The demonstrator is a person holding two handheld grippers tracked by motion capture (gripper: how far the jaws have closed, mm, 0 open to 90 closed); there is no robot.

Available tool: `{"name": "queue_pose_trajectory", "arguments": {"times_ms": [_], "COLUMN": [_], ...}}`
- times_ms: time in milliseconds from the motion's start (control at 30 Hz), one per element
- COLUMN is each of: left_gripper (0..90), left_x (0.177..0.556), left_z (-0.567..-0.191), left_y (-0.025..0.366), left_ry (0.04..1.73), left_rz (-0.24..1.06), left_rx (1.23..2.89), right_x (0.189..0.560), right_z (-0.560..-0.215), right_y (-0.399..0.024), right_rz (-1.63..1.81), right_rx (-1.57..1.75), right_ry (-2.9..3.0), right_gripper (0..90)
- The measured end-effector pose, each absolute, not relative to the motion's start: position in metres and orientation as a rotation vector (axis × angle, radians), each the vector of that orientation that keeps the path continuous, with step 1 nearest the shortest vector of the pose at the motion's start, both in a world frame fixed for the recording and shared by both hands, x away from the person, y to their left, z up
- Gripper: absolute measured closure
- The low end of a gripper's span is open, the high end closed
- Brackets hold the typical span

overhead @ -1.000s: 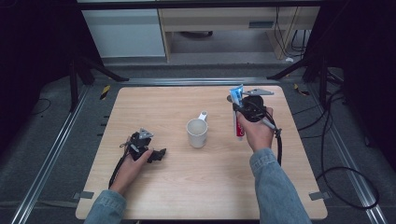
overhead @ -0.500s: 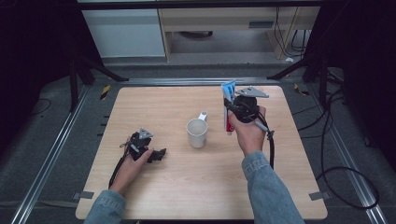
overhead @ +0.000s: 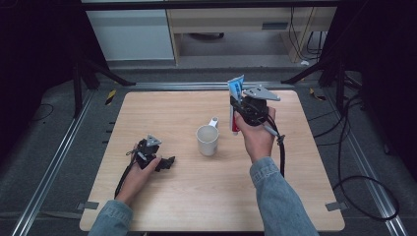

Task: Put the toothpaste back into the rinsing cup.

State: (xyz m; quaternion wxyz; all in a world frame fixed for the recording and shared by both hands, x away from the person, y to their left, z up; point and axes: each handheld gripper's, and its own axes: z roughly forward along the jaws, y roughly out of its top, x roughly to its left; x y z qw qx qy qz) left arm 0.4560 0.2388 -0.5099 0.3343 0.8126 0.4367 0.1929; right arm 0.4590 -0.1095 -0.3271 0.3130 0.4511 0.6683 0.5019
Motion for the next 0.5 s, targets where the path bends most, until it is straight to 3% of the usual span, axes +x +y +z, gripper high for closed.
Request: {"name": "queue_pose_trajectory", "arguments": {"times_ms": [500], "left_gripper": [0.0], "left_x": [0.456], "left_z": [-0.51], "left_y": [0.239], "left_ry": [1.142], "left_rz": [0.504], "left_rx": [2.116], "right_x": [0.46], "right_z": [-0.32], "right_y": [-0.09], "right_rz": [1.386], "right_rx": [1.127], "right_ry": [1.73], "right_gripper": [73.6]}}
